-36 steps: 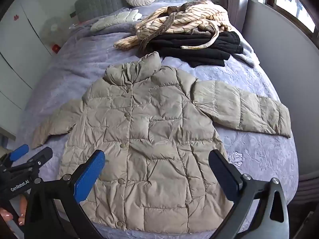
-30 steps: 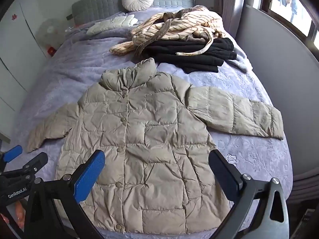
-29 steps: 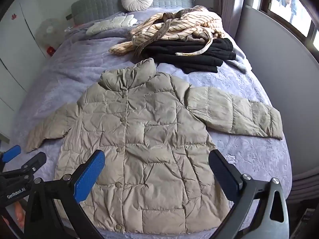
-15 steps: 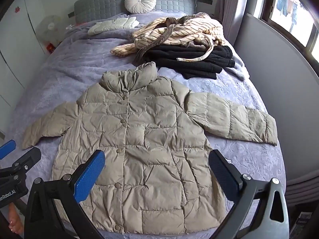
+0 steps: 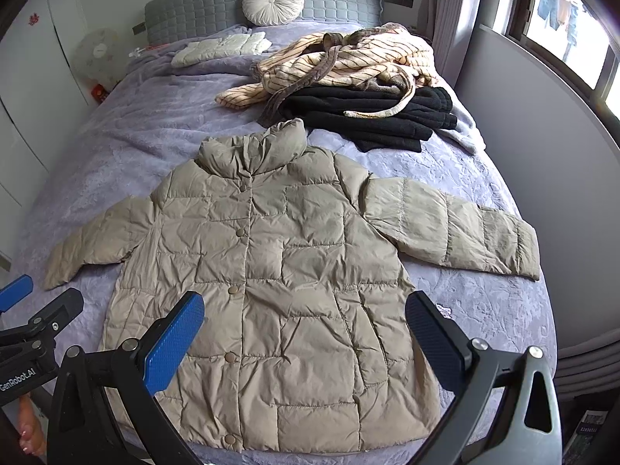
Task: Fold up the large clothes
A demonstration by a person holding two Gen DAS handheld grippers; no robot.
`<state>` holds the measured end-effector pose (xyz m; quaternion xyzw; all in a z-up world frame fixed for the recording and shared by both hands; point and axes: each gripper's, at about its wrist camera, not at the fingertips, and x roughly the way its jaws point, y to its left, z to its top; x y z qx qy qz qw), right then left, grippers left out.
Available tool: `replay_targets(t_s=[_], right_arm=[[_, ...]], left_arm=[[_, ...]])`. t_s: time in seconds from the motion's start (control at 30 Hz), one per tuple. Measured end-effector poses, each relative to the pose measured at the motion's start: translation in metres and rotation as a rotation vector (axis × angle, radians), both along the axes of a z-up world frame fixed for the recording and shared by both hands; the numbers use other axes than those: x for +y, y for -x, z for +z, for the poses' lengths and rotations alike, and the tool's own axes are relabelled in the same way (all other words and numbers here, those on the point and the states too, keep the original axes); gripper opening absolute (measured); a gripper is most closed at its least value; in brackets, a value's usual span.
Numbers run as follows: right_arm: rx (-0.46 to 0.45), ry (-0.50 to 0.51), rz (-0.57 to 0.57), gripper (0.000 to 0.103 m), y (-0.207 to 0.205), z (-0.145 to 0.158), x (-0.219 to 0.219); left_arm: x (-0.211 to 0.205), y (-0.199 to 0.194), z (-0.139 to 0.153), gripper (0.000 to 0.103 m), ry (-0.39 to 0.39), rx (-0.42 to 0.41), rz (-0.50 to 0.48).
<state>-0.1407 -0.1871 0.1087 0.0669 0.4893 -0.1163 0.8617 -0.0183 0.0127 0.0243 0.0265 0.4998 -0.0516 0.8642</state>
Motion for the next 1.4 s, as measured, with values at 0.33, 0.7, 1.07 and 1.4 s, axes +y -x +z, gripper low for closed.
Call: replay_targets(t_s=[0.33,0.7,1.07,1.4], right_arm=[[0.004,0.0,0.002,0.103,0.0,0.0,0.002],[0.018,-0.011,0.005,0.103,-0.002,-0.001,0.005],[0.017,-0.01,0.003,0.103,-0.002,0.0,0.006],[0.017,-0.011,0.003,0.103,-0.002,-0.001,0.007]], left_arm=[[0.003,0.0,0.0,0.103,0.002,0.005,0.005],[0.01,0.003,-0.005,0.103,0.004,0.011,0.015],[0.013,0.002,-0.005,0.103,0.003,0.013,0.014],[0.012,0.001,-0.005,0.103,0.004,0.014,0.012]])
